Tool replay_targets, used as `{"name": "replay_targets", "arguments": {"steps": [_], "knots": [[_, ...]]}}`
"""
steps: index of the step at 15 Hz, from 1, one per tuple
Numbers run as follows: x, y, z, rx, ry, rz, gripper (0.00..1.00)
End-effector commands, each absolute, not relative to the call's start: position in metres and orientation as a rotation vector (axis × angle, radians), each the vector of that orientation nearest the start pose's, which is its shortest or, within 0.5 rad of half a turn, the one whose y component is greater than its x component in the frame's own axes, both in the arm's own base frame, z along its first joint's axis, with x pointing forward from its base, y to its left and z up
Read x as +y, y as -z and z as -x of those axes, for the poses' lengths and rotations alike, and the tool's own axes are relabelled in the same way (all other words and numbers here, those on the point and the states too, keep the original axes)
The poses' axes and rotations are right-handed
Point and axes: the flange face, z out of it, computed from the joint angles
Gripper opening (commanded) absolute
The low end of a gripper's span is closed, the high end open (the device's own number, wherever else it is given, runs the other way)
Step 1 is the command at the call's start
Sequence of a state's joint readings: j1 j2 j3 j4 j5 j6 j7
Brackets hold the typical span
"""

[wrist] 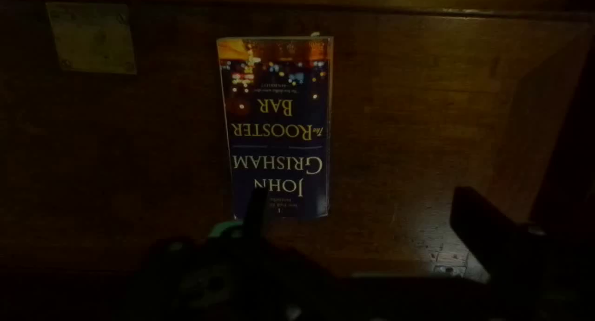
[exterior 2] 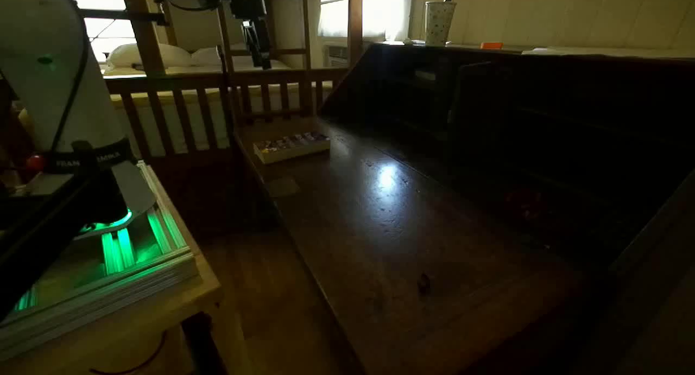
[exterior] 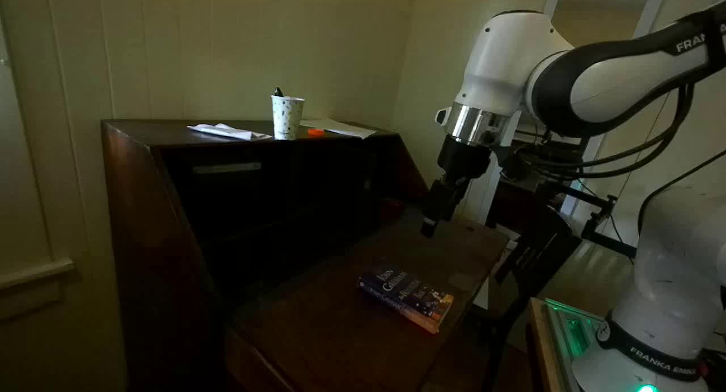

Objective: Move the book to the left then put it on the top shelf of the desk

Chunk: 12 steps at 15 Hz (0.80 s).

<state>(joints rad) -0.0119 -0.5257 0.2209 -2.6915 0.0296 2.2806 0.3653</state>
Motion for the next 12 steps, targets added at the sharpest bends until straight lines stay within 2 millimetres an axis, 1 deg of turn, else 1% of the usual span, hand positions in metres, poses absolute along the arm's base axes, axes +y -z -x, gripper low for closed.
{"name": "replay_targets", "arguments": {"steps": [1,6,8,12], "knots": [[0.075,-0.401,-0.37,0.315,0.198,3.175,1.0],[0.075,-0.401,-0.37,0.315,0.198,3.175,1.0],[0.062,-0.383,-0.373,0.298,0.182,3.233,1.0],[0.045,-0.348,-0.384,0.253,0.227,3.222,1.0]]}}
